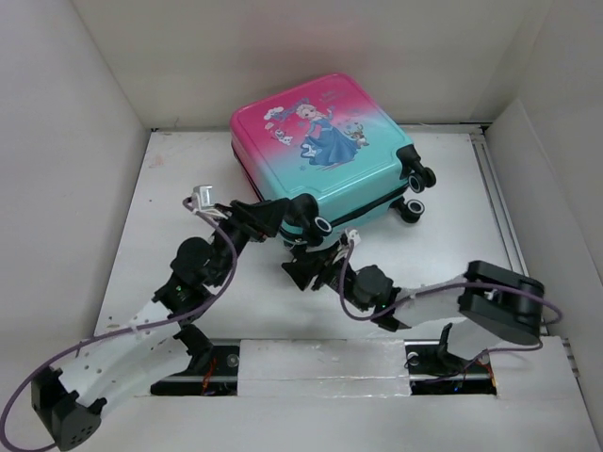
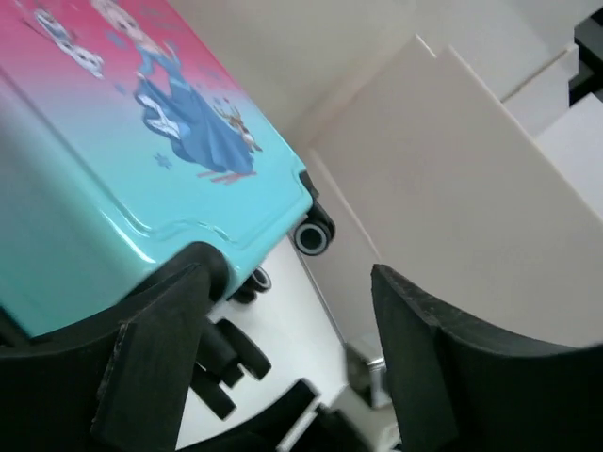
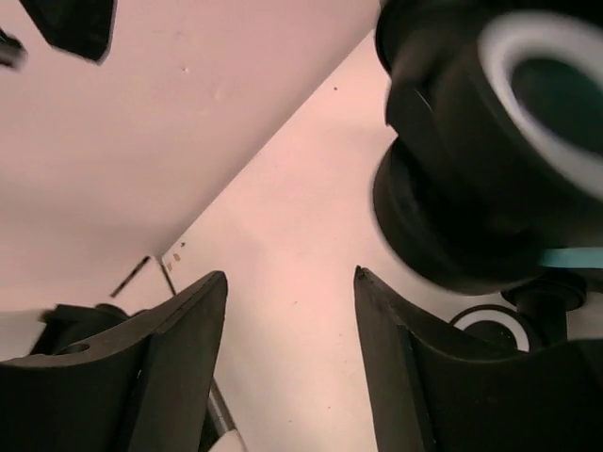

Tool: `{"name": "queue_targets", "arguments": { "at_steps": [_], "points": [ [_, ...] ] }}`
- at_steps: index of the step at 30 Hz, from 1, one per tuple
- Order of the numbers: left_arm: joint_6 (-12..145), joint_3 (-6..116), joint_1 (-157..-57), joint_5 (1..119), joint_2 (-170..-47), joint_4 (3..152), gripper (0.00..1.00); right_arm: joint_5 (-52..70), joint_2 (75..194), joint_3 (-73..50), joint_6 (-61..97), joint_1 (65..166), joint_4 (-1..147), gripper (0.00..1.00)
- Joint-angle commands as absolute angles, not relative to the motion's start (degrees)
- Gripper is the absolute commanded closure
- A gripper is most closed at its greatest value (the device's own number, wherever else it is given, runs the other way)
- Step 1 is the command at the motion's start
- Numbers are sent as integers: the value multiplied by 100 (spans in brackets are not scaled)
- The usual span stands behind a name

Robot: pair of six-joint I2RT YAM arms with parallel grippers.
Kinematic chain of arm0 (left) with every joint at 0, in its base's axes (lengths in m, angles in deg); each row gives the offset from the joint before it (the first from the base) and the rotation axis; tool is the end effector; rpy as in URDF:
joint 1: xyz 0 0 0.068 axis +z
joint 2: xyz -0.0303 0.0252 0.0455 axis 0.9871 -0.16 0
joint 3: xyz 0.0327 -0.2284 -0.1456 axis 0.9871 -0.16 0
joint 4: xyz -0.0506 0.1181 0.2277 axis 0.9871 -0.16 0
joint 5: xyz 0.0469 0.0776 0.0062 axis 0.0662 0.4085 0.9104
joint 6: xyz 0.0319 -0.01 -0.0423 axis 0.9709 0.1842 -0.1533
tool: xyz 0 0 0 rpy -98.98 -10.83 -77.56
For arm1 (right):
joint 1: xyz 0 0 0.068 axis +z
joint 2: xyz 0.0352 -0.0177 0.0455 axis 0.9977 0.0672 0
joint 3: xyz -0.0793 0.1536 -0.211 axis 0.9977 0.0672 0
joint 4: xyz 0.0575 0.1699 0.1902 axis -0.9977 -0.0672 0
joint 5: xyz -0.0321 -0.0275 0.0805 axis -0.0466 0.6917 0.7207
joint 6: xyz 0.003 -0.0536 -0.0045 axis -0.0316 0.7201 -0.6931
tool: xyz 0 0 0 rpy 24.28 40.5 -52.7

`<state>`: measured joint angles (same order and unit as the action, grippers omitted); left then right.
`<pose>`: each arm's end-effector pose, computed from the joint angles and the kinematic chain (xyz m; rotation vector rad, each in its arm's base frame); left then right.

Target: Pack the luggage

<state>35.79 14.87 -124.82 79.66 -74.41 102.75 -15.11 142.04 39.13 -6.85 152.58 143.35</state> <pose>0.1308 -0.1165 0.3434 -0.1646 1.3300 -1.1705 0.1228 0.2569 0.1953 -0.2336 1.5670 1.1692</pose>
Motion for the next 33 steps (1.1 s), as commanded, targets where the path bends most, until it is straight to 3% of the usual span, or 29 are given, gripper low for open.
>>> {"name": "queue_targets", "arguments": {
  "at_steps": [1, 5, 8, 12, 20, 24, 33],
  "points": [
    [3914, 1227, -12474, 8531, -7172, 9902, 38, -1661, 13326, 3749, -580, 15259, 12837, 38],
    [3914, 682, -12474, 8452, -7293, 9577, 65, -2214, 11981, 3557, -642, 15259, 10684, 36],
    [3914, 67, -12754, 8320, -7513, 9848, 73, -2715, 11189, 3293, -511, 15259, 9417, 34],
    [4132, -251, -13360, 8583, -7997, 10429, 71, -2638, 10871, 3020, -352, 15005, 8879, 32],
    [4581, 267, -13687, 9322, -9306, 11070, 53, -1961, 11160, 2467, -97, 14750, 8614, 32],
    [4757, 514, -13687, 9708, -9869, 11299, 53, -1740, 11398, 2299, -44, 14750, 8614, 32],
    [4924, 892, -13687, 10499, -10467, 11361, 51, -1600, 11951, 1747, 123, 14697, 8527, 22]
  ]
}}
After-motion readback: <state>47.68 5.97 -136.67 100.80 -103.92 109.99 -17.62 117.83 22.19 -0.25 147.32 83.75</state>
